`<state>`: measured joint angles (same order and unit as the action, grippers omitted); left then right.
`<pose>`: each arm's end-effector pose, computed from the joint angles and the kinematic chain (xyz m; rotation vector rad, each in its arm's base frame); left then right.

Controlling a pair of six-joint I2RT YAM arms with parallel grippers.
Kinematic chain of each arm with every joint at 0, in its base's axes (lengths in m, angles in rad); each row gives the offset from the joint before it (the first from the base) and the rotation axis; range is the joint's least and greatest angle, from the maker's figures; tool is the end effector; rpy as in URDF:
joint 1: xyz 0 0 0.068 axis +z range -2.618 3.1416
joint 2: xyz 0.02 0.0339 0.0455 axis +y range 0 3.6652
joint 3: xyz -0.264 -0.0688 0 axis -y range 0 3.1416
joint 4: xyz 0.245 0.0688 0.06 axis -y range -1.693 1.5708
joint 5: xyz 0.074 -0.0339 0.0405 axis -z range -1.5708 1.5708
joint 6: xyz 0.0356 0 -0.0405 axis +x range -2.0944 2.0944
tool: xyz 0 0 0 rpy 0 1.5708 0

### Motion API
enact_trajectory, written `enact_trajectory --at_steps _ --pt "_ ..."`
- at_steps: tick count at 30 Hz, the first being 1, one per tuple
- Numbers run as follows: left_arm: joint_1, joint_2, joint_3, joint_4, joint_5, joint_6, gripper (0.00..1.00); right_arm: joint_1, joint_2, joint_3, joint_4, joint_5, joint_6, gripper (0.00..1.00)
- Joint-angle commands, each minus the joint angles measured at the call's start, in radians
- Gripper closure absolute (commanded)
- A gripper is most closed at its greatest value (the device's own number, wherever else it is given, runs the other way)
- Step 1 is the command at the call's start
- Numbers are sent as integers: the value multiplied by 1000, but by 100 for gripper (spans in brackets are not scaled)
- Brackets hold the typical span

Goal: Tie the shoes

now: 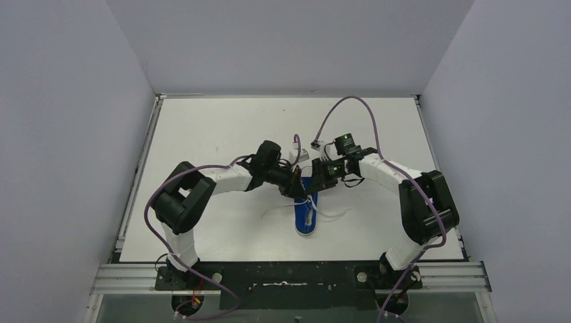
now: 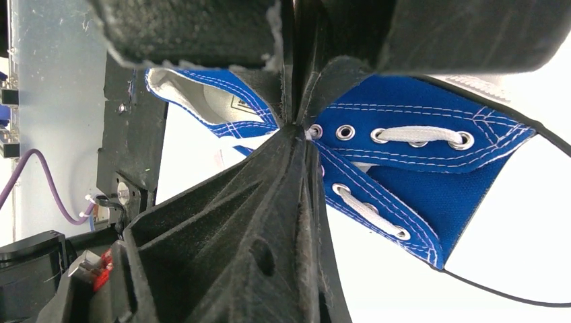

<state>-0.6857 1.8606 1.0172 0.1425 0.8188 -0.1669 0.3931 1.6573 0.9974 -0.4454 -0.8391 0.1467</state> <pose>0.2763 -0.2597 0.1600 1.0482 2.1245 -1.3636 0.2827 0.1459 0.1863 -0.5994 2.5769 1.2973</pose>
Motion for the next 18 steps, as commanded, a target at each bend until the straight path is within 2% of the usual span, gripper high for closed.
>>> enact_trajectory --at_steps 1,4,12,18 --pt "-3 -55 3 57 23 20 100 1 18 10 62 -55 13 97" --pt "-3 -56 -2 57 11 20 99 -8 3 1 68 -54 25 100" --pt "10 -43 -35 127 -3 -34 83 -25 -61 -27 78 -65 50 100" --pt "17 -43 -49 157 -2 -50 75 -36 -89 -42 87 -56 67 100"
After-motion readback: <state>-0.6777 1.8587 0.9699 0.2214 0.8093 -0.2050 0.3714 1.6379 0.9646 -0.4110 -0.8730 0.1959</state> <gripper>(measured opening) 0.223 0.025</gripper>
